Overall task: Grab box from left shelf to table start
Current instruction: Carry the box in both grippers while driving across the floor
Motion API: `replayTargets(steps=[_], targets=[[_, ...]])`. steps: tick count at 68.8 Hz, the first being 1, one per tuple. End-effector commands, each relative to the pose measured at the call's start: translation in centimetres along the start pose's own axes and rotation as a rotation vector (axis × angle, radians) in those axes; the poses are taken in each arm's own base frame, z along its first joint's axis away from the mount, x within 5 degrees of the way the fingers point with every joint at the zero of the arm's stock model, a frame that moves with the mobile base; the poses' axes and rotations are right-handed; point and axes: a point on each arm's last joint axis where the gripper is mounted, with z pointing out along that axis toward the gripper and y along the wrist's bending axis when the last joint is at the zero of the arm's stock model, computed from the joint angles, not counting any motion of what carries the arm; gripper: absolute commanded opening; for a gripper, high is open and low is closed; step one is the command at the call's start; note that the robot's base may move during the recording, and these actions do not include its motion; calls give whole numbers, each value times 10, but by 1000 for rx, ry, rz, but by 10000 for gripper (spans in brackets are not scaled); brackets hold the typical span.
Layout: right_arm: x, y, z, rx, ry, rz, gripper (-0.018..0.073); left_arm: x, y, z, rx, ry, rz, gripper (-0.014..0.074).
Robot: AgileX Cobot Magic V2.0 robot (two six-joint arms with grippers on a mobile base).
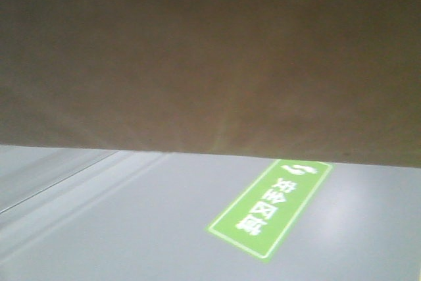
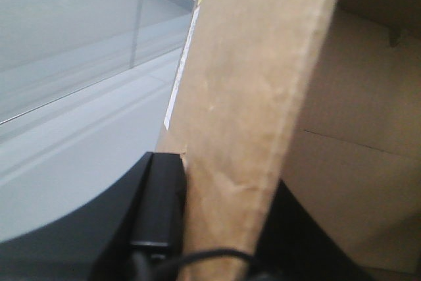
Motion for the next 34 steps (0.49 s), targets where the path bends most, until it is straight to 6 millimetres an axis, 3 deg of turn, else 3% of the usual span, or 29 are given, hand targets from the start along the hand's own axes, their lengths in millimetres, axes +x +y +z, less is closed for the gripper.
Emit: replayTargets(steps=[1, 34], targets=[[-19, -5, -3, 81, -147, -78, 56, -13, -9, -9, 117, -98, 72, -93], [-19, -5, -3, 81, -146, -78, 56, -13, -9, -9, 118, -97, 72, -93]])
